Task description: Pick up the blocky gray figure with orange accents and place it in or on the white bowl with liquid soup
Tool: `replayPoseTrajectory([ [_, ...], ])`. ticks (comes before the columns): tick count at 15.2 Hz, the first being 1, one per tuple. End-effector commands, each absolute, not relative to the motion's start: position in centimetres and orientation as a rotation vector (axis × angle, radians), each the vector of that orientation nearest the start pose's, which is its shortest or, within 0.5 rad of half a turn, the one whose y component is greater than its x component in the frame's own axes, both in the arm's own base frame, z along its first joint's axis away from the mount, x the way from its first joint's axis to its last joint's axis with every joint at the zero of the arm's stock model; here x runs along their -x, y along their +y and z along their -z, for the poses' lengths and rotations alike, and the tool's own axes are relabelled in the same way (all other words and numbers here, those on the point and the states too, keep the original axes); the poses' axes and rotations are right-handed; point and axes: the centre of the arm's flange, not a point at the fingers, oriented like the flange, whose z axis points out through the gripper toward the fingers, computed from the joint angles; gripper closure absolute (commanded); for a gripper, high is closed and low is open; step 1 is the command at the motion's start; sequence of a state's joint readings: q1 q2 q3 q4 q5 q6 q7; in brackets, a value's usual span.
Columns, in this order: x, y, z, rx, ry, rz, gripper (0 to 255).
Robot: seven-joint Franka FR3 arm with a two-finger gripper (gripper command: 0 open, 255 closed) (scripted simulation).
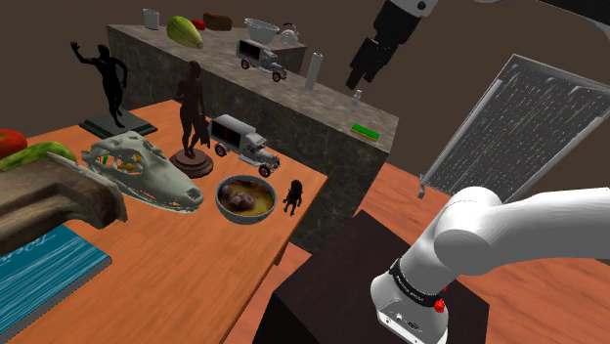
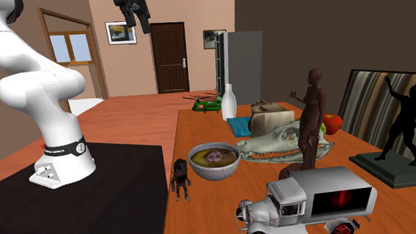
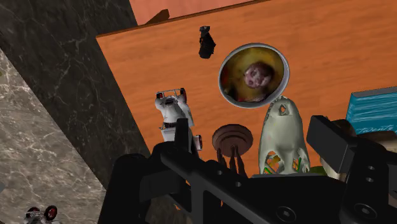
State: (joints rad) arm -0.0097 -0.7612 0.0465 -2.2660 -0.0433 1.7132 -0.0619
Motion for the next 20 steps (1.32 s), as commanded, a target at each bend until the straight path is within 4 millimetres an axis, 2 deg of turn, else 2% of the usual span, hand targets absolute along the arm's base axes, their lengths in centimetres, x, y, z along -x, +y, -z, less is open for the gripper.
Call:
replayPoseTrajectory([
  [1,-32.8,1.4,-64.0,3.200,-0.146,0.332,0],
  [11,-38.9,-0.1,-51.9,3.188,-0.074,0.151,0],
  [20,-43.2,-1.3,-40.4,3.167,-0.011,-0.010,0],
])
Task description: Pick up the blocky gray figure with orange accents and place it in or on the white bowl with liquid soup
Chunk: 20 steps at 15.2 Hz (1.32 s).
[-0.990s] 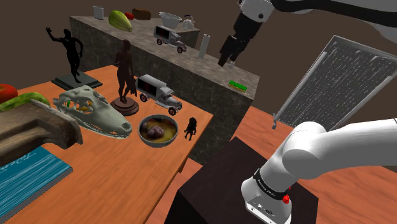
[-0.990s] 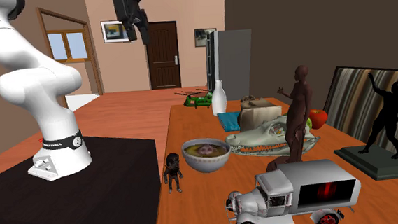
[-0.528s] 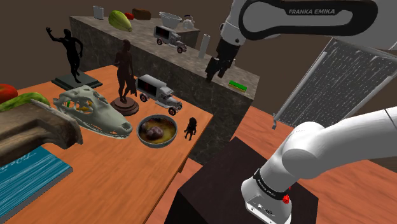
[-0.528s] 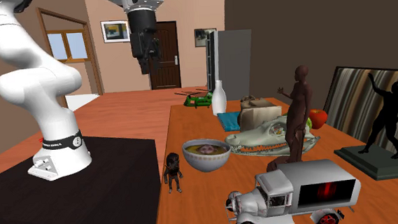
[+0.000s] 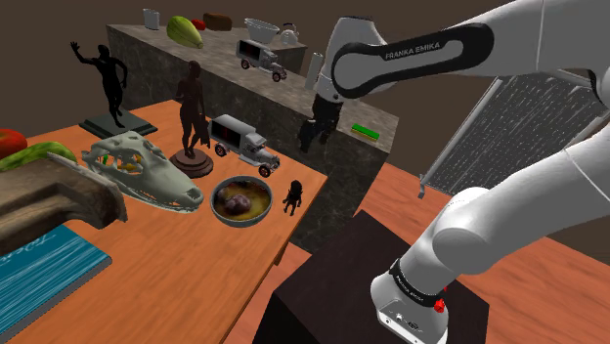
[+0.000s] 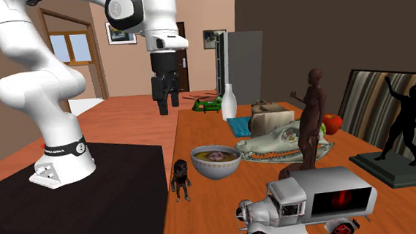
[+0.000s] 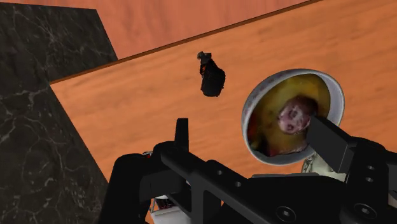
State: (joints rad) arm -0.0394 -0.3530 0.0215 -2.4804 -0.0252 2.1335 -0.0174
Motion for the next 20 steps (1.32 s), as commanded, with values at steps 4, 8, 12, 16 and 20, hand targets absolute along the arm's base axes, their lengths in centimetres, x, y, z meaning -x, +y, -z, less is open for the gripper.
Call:
replayPoseTrajectory([
  [4,-44.8,-1.8,-35.2,3.155,0.017,-0.080,0],
  [8,-46.1,-2.3,-29.9,3.141,0.044,-0.150,0],
  [12,-46.8,-2.6,-25.5,3.130,0.064,-0.201,0],
  [16,-46.5,-2.6,-23.4,3.130,0.064,-0.201,0],
  [20,-46.3,-2.6,-22.1,3.130,0.064,-0.201,0],
])
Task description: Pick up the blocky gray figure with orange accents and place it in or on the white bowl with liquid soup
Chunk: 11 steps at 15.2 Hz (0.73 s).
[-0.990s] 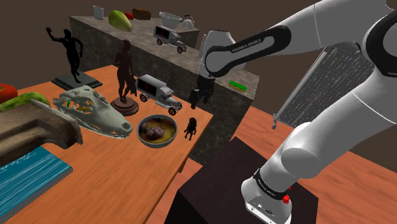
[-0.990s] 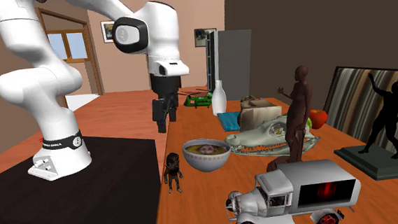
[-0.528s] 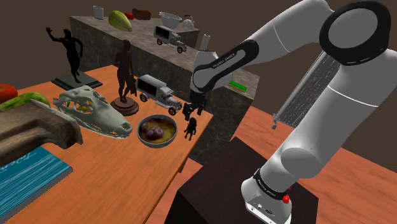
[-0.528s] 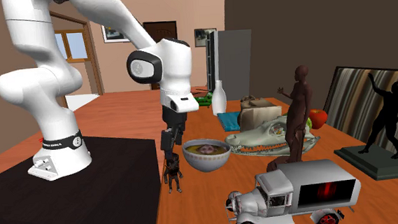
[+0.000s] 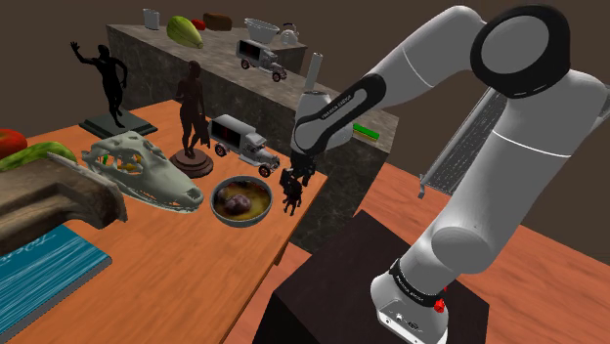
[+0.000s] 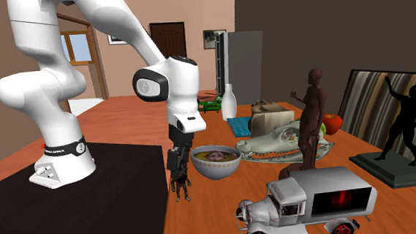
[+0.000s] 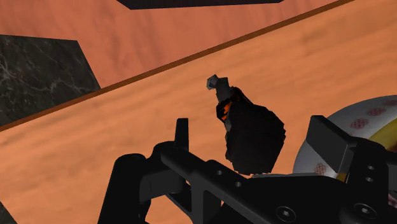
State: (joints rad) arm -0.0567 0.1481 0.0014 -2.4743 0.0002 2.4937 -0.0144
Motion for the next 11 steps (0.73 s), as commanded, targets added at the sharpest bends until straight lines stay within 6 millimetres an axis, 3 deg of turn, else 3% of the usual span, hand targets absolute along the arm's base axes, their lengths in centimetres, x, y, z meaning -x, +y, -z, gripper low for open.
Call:
replayPoseTrajectory([
  [1,-46.32,-2.57,-22.09,3.130,0.064,-0.201,0],
  [7,-46.32,-2.57,-22.10,3.130,0.064,-0.201,0],
  [8,-46.32,-2.57,-22.10,3.130,0.064,-0.201,255],
  [11,-46.32,-2.57,-22.10,3.130,0.064,-0.201,255],
])
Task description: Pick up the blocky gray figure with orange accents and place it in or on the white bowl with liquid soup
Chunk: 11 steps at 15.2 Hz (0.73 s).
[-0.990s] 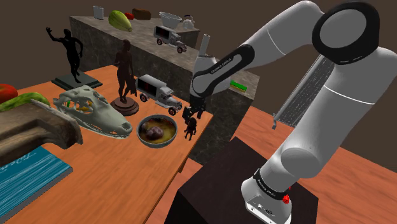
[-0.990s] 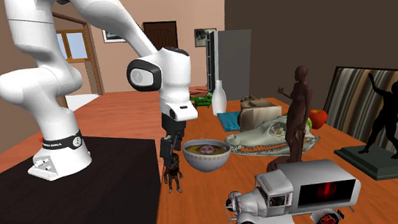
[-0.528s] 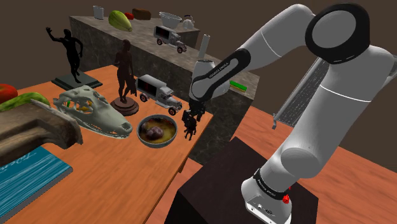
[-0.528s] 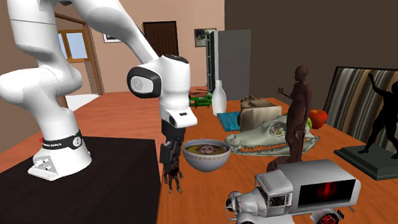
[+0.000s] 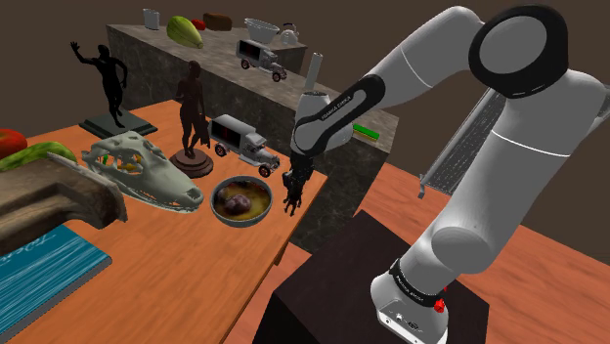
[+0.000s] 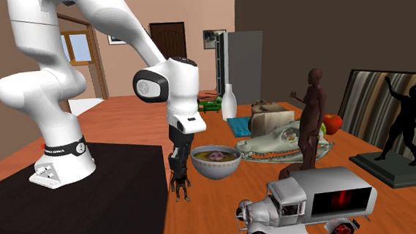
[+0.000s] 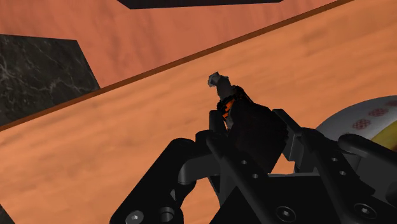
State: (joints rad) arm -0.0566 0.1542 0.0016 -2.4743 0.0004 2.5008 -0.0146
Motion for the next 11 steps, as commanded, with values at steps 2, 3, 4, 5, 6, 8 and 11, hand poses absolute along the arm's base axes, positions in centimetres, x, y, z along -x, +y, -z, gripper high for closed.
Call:
replayPoseTrajectory([
  [2,-46.3,-2.6,-22.1,3.130,0.064,-0.201,255],
  [3,-46.3,-2.6,-22.1,3.130,0.064,-0.201,255],
  [4,-46.3,-2.6,-22.1,3.130,0.064,-0.201,255],
  [5,-46.3,-2.6,-22.1,3.130,0.064,-0.201,255],
  [6,-46.3,-2.6,-22.1,3.130,0.064,-0.201,255],
  [8,-46.3,-2.6,-23.2,3.130,0.064,-0.201,255],
  [11,-46.3,-2.6,-24.7,3.130,0.064,-0.201,255],
])
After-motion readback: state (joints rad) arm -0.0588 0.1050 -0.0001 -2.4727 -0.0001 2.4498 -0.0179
